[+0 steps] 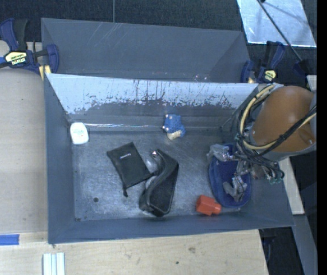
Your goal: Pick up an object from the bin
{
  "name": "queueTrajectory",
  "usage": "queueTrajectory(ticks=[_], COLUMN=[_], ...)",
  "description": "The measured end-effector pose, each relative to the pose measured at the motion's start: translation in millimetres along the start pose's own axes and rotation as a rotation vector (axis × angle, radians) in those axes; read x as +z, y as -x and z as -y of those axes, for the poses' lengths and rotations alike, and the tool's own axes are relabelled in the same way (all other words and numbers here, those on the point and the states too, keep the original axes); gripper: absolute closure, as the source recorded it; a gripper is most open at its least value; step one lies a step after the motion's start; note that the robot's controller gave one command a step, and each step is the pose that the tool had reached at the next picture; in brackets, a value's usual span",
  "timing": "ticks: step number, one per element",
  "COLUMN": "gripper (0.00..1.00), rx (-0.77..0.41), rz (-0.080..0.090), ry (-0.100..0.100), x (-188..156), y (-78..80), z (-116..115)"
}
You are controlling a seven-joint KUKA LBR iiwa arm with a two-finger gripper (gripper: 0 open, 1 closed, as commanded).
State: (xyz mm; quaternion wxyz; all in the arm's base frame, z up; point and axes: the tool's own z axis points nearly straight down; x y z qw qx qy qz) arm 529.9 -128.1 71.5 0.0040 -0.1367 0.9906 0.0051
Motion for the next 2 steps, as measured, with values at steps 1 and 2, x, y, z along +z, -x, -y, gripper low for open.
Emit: queueTrajectory(ticks=[1,2], gripper=[1.00,1.00], rx=[-0.002,-0.003], rz=[0.004,0.002], ry=[-0.002,-0.015], x=[-2,-178], y=[1.8,-4.2], z=[0,2])
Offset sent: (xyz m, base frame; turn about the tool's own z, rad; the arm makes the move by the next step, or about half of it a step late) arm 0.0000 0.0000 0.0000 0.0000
